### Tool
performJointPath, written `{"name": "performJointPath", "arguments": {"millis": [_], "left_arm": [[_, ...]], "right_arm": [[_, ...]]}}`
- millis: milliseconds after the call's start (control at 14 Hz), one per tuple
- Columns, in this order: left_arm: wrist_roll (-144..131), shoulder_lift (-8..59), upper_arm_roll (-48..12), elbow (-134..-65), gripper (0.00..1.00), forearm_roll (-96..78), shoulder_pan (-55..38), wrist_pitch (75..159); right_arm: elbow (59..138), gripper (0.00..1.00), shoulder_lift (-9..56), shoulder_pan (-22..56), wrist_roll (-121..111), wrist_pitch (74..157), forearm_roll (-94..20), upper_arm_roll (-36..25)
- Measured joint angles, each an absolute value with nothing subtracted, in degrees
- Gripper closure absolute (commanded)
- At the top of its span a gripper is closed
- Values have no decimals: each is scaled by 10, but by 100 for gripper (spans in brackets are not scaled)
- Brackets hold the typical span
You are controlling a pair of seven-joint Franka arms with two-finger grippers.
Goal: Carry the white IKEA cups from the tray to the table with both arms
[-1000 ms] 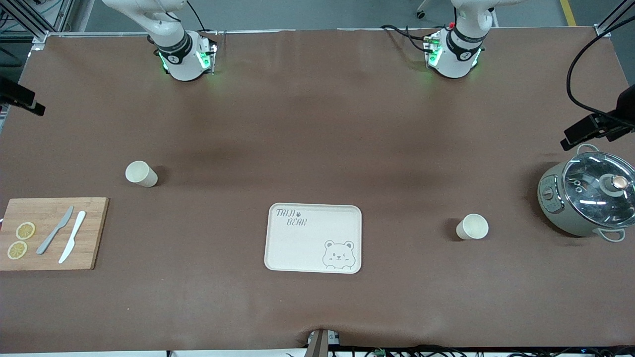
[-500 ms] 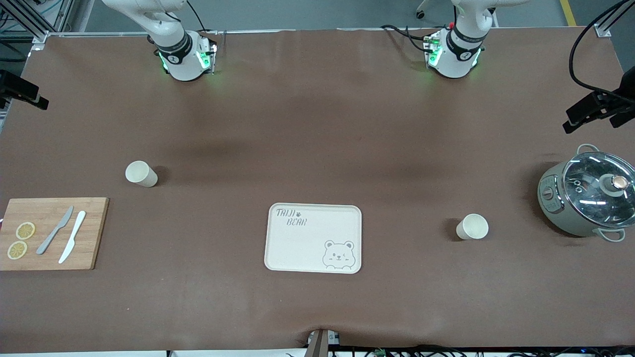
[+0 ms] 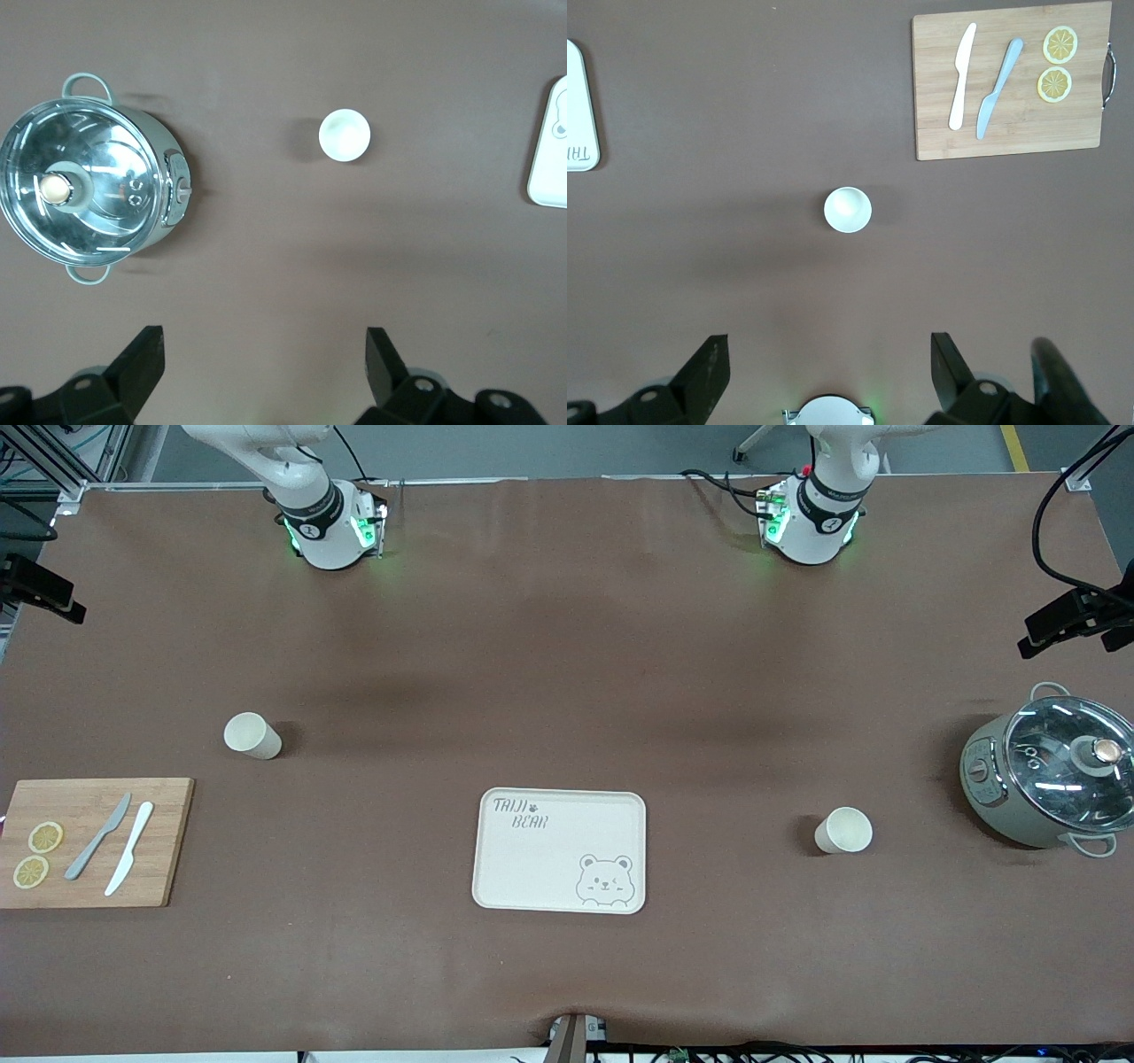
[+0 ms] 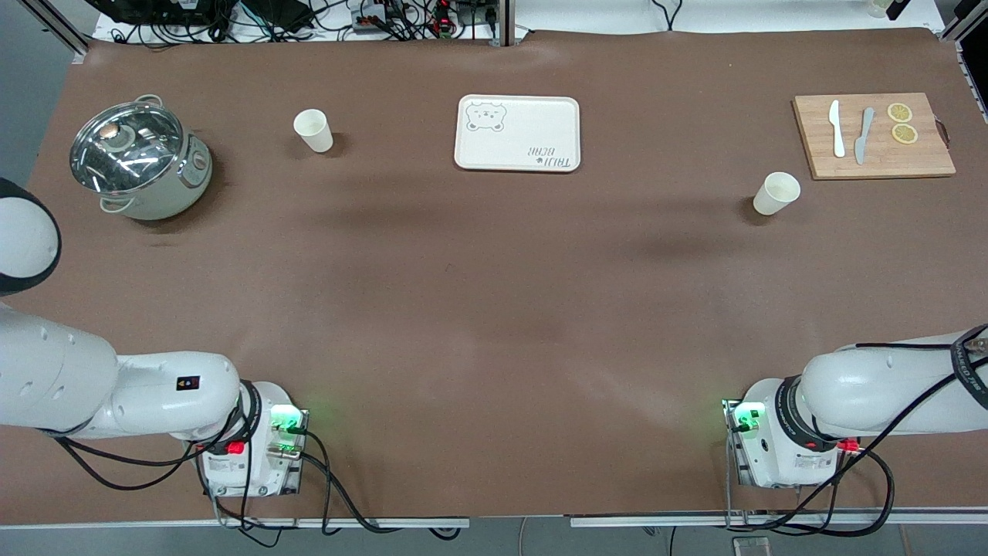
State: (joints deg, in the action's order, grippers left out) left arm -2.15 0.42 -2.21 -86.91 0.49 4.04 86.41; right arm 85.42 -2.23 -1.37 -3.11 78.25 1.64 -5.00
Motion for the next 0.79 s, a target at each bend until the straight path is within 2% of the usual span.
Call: {"name": "performJointPath", "arguments": {"millis": [786], "left_arm": [[-22, -1, -48, -868, 0, 5, 37, 865]], "right_arm": [[854, 0, -22, -15, -31, 781, 16, -51]]}}
